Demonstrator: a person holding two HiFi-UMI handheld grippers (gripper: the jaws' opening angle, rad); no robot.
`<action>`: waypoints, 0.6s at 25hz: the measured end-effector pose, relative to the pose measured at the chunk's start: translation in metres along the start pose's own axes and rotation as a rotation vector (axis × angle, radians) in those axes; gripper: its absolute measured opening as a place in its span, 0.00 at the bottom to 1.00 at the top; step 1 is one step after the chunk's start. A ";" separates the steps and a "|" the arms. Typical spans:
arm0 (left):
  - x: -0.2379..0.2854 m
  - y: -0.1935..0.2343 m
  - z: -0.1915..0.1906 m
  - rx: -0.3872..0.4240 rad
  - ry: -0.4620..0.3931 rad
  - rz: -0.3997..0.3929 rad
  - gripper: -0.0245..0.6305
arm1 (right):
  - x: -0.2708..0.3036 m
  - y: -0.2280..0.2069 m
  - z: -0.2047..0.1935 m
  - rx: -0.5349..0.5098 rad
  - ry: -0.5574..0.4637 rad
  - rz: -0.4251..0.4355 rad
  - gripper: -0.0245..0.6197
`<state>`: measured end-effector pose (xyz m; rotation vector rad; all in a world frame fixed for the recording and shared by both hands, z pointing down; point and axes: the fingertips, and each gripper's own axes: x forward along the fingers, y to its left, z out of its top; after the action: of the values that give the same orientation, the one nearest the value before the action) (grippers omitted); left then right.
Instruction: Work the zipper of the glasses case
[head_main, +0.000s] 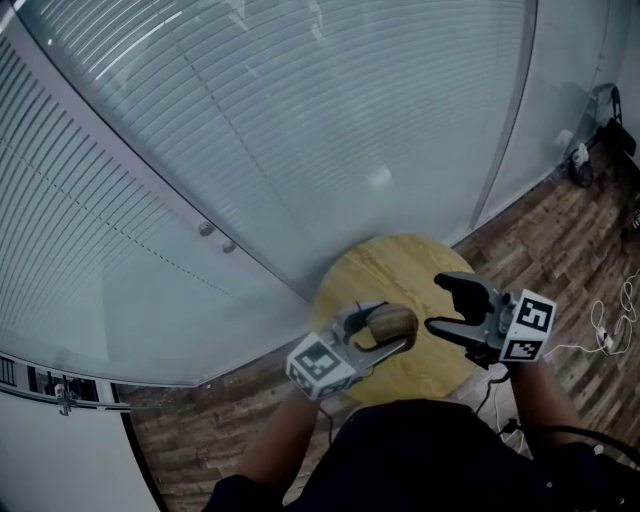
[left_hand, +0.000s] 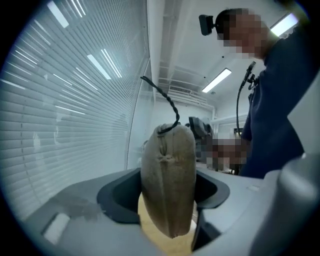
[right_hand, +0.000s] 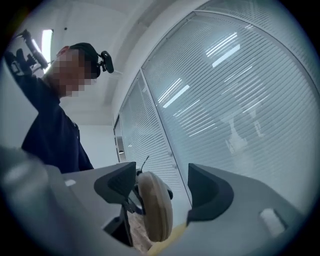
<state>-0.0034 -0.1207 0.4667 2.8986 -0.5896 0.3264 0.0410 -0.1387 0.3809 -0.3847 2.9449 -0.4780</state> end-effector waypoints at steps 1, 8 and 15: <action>0.001 -0.003 -0.003 0.014 0.017 -0.007 0.49 | 0.006 0.005 0.005 -0.007 0.023 0.025 0.53; 0.007 -0.017 -0.022 0.101 0.155 -0.043 0.50 | 0.054 0.046 -0.023 -0.113 0.304 0.168 0.45; 0.008 -0.024 -0.024 0.112 0.173 -0.047 0.50 | 0.062 0.052 -0.032 -0.099 0.338 0.185 0.33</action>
<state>0.0089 -0.0974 0.4886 2.9430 -0.4883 0.6151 -0.0361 -0.0987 0.3886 -0.0397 3.2966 -0.4086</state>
